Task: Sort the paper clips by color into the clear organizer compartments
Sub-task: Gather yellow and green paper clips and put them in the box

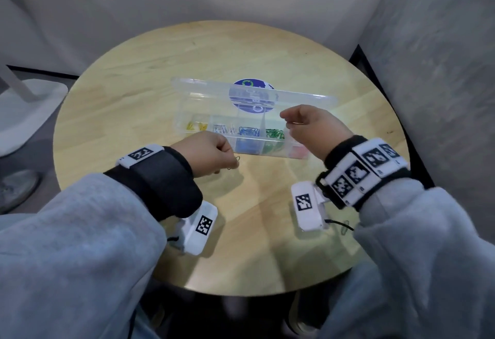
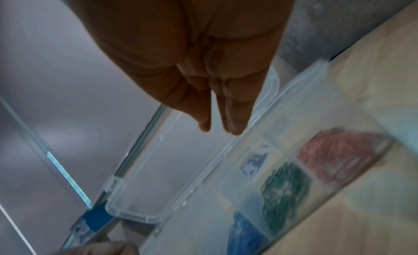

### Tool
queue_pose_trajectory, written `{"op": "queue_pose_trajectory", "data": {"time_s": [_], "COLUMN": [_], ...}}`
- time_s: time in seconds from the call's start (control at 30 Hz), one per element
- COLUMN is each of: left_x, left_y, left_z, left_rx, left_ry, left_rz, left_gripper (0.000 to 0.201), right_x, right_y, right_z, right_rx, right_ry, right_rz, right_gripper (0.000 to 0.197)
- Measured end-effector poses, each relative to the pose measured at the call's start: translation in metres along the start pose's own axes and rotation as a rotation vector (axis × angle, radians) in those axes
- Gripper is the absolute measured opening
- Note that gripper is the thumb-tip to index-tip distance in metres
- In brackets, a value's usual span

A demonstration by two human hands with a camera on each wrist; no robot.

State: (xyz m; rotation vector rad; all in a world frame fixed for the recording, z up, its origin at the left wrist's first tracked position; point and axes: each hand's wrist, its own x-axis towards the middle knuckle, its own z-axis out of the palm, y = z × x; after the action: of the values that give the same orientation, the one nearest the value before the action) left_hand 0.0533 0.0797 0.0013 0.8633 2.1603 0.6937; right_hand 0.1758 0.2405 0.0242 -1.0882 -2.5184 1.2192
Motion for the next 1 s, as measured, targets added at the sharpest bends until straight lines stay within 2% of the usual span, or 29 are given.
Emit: {"op": "queue_pose_trajectory", "data": {"time_s": [0.1,0.2,0.27,0.33,0.4,0.47,0.67,0.87,1.0], "left_x": [0.003,0.008,0.013,0.018,0.024,0.029,0.046,0.056,0.061], "left_y": [0.01,0.026,0.038,0.049,0.059,0.066,0.079,0.087,0.083], "left_z": [0.001,0.002,0.005,0.008,0.012,0.015,0.025,0.034,0.04], "left_rx": [-0.145,-0.188,-0.166,-0.123,-0.048,0.019,0.089,0.101,0.067], "left_ry": [0.047,0.125,0.155,0.168,0.191,0.219,0.243,0.298,0.287], "left_rz": [0.018,0.058,0.089,0.115,0.126,0.119,0.076,0.131,0.156], "left_gripper": [0.02,0.021,0.021,0.022,0.022,0.022,0.025,0.026,0.009], "right_x": [-0.02,-0.031,-0.038,-0.046,-0.054,-0.061,-0.06,-0.059,-0.054], "right_y": [0.017,0.03,0.041,0.054,0.067,0.075,0.086,0.095,0.095], "right_z": [-0.036,-0.073,-0.088,-0.094,-0.094,-0.091,-0.048,-0.037,-0.033], "right_rx": [0.129,0.225,0.143,-0.078,-0.288,-0.388,-0.629,-0.725,-0.753], "right_ry": [-0.069,-0.024,-0.017,-0.11,-0.225,-0.304,-0.565,-0.618,-0.605], "right_rz": [0.025,0.048,0.056,0.119,0.217,0.256,0.208,0.164,0.098], "right_gripper": [0.028,0.028,0.025,0.015,0.007,0.01,0.027,0.019,0.021]}}
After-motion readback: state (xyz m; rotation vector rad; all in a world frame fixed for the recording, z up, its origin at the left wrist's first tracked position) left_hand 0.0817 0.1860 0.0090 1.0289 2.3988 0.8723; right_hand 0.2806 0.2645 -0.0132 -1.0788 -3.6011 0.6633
